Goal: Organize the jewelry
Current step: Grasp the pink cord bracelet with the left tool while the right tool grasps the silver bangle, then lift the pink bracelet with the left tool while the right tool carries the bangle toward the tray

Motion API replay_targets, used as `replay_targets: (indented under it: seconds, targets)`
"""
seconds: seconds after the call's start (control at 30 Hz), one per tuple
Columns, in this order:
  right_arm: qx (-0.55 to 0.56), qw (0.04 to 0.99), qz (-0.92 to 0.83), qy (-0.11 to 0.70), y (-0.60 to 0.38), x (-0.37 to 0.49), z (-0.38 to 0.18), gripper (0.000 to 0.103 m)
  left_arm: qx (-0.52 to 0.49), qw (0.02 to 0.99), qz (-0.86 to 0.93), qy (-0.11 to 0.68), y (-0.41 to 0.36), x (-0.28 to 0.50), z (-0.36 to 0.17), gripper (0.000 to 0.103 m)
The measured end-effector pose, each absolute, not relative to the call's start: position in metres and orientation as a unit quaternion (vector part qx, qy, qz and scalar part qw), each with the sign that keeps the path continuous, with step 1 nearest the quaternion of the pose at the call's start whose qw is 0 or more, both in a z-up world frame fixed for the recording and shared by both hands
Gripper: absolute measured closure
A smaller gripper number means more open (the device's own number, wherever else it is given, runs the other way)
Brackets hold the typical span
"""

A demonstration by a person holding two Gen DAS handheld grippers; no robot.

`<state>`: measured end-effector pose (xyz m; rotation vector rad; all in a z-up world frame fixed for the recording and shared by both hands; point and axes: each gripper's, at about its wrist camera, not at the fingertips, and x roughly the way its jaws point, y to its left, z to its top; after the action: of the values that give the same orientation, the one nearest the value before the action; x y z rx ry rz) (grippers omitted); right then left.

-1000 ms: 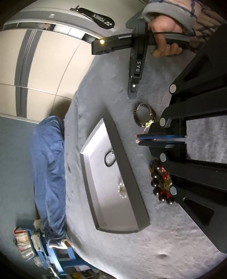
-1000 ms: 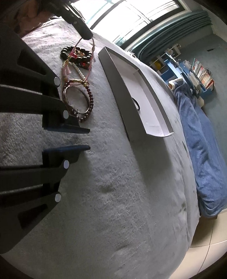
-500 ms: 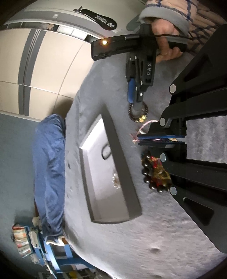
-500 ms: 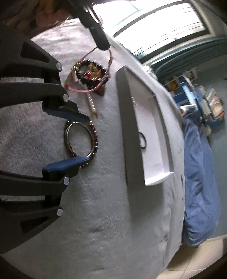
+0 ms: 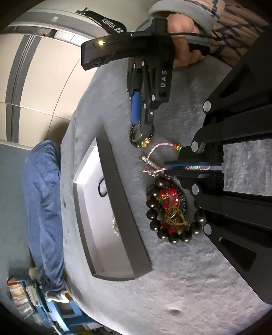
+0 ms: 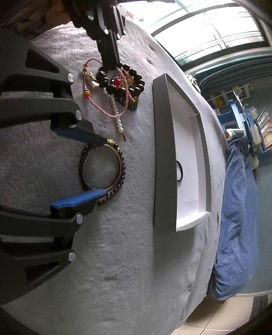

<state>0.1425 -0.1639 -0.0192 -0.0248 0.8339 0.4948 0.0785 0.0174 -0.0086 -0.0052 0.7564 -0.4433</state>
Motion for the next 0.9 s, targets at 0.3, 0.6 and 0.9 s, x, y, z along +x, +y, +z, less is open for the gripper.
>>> replay_targets:
  seconds: [0.3, 0.6, 0.9]
  targets:
    - [0.035, 0.898, 0.252, 0.359, -0.182, 0.14, 0.001, 0.082, -0.037, 0.926, -0.213, 0.311, 0.029, 0.075, 0.019, 0.1]
    - [0.055, 0.895, 0.226, 0.381, -0.195, 0.149, -0.007, 0.09, -0.056, 0.931, -0.212, 0.291, 0.037, 0.077, 0.032, 0.1]
    - [0.046, 0.888, 0.251, 0.381, -0.183, 0.146, -0.009, 0.064, -0.082, 0.941, -0.202, 0.259, 0.055, 0.073, 0.049, 0.1]
